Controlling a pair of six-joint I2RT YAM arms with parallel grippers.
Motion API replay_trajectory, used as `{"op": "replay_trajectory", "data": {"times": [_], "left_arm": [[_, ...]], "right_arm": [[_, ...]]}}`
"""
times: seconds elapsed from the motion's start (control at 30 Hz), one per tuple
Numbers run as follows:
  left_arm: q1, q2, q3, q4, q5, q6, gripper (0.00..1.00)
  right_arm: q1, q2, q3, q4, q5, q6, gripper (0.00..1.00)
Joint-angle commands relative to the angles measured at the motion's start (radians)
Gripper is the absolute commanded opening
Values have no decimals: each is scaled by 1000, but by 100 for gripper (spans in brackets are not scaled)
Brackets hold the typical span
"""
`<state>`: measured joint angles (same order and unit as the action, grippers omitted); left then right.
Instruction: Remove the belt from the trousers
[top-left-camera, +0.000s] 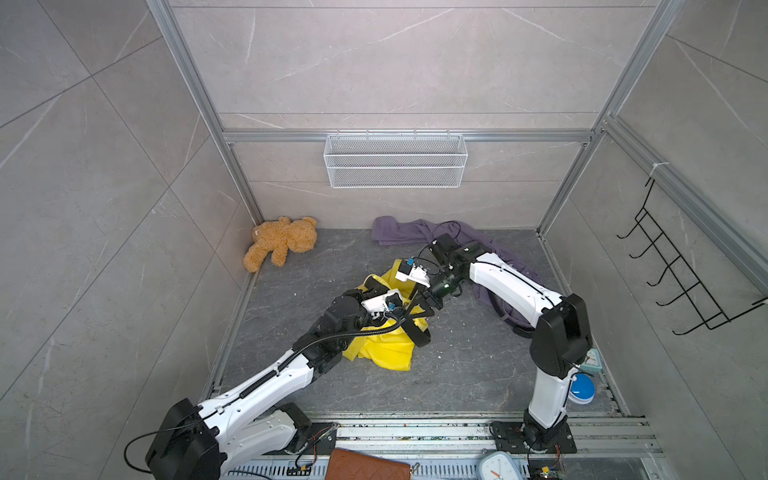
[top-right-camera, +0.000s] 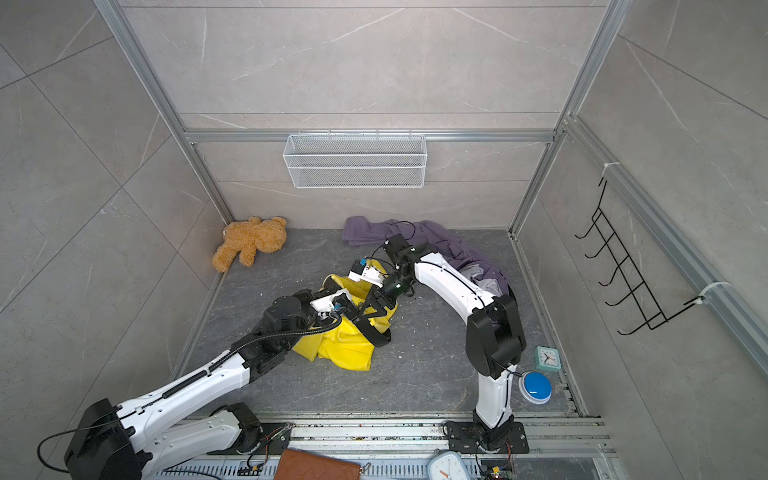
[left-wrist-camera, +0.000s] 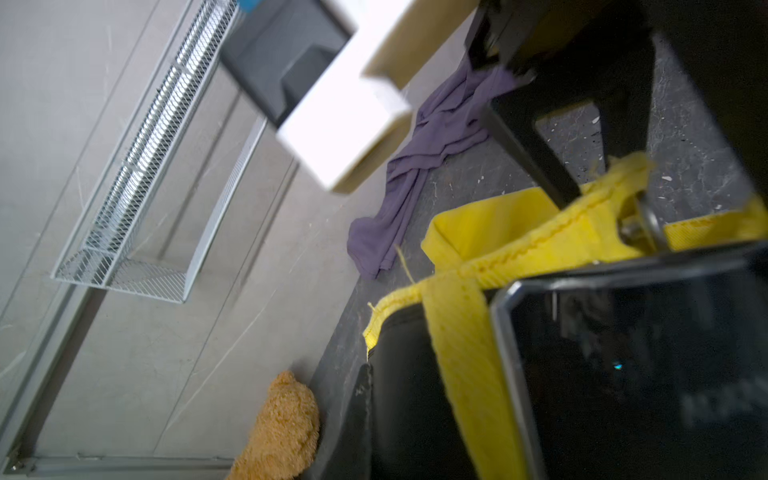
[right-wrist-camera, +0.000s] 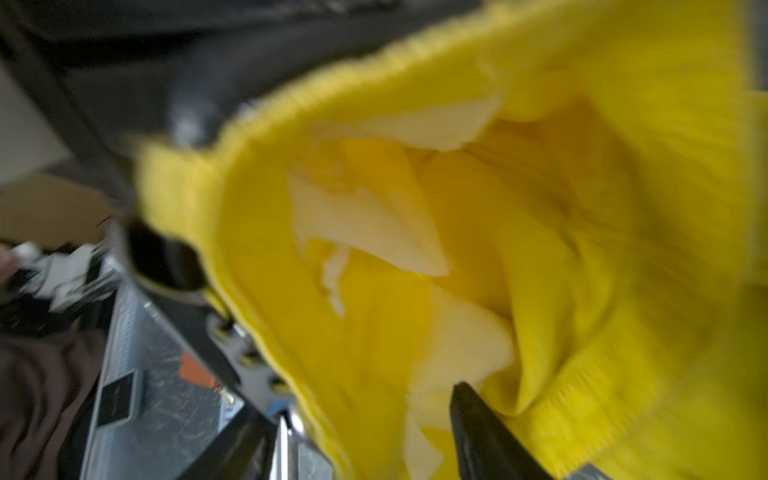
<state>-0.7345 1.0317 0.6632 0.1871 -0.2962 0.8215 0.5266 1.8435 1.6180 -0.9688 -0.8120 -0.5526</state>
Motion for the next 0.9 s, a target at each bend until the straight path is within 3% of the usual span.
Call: {"op": "replay_trajectory", "data": {"times": [0.0, 0.13, 0.27, 0.47, 0.63, 0.73, 0.8, 0.87], "left_arm": [[0, -54, 108, -262, -88, -197, 0], [1, 5, 254, -529, -146, -368, 0], [1, 46, 357, -663, -129, -469, 0], [2, 130, 485, -812, -56, -551, 0], [3, 142, 539, -873, -11, -610, 0], [3, 131, 553, -901, 9, -651, 0], [4, 114, 553, -913, 20, -669, 0], [6, 109, 555, -953, 19, -683, 0]], "right_arm": [[-18, -163, -133, 266, 224, 163, 71], [53, -358, -419, 588, 418, 259, 74], [207, -470, -615, 801, 574, 216, 78], [354, -475, -733, 1131, 789, 178, 80], [370, -409, -802, 1454, 922, 144, 79], [371, -346, -759, 1456, 903, 149, 65], [370, -327, -752, 1461, 899, 144, 48], [356, -353, -755, 1437, 849, 130, 22]]}}
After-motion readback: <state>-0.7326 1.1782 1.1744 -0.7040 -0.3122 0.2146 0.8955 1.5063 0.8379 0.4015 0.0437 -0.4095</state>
